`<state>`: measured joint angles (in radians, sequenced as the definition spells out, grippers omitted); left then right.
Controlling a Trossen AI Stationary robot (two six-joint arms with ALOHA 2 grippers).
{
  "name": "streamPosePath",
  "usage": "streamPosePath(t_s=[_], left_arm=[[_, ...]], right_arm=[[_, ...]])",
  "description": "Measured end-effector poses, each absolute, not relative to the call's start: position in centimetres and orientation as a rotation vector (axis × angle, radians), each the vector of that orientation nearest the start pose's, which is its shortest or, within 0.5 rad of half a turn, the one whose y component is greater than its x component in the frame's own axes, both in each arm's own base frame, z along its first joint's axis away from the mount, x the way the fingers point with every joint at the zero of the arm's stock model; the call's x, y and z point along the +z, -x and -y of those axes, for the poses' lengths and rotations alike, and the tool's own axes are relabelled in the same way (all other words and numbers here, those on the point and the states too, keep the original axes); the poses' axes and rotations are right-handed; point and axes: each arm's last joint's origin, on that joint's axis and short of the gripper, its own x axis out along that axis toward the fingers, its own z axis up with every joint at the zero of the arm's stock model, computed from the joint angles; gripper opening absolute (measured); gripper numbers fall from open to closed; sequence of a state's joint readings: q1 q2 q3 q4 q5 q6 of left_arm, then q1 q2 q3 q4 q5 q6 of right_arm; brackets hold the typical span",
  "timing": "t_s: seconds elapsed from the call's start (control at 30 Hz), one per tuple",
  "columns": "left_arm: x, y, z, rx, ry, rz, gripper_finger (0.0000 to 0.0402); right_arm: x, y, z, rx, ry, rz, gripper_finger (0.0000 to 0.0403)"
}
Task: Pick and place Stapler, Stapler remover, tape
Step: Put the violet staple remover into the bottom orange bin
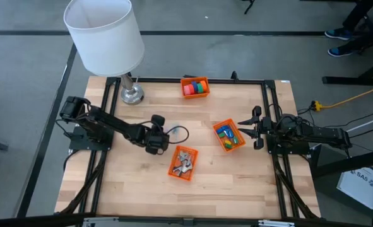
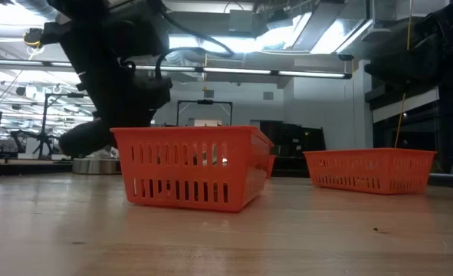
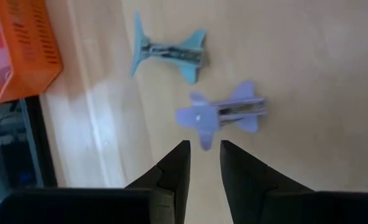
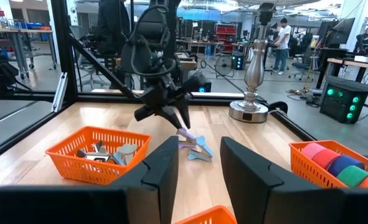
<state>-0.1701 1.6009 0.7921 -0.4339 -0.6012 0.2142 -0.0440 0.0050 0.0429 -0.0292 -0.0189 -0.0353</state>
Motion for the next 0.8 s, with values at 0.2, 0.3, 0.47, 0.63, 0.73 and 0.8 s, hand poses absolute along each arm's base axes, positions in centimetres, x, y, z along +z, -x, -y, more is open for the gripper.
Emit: streamPosePath(t_s=[0.2, 0.3, 0.47, 0.63, 0.73, 0.8], left_arm=[[14.6, -27.39, 3.35, 0.237, -0.632, -1.148, 0.0081], [14.61, -27.46, 3.3, 0.24, -0.628, -1.142, 0.0077], [14.58, -27.45, 3.24, 0.233, -0.622, -1.148, 0.0066], [14.56, -27.46, 3.22, 0.223, -0.604, -1.148, 0.0052], [14.54, -27.52, 2.85, 0.22, -0.582, -1.153, 0.0042], [14.54, -27.59, 2.49, 0.225, -0.555, -1.153, 0.0033]], right_arm=[[17.49, -9.52, 0.36, -0.025, 0.036, 0.008, 0.0124], [17.49, -9.52, 0.36, -0.025, 0.036, 0.008, 0.0124], [17.49, -9.52, 0.36, -0.025, 0.036, 0.009, 0.0124], [17.49, -9.52, 0.36, -0.025, 0.036, 0.009, 0.0124], [17.49, -9.52, 0.36, -0.025, 0.036, 0.009, 0.0124], [17.49, -9.52, 0.36, -0.025, 0.036, 0.009, 0.0124]])
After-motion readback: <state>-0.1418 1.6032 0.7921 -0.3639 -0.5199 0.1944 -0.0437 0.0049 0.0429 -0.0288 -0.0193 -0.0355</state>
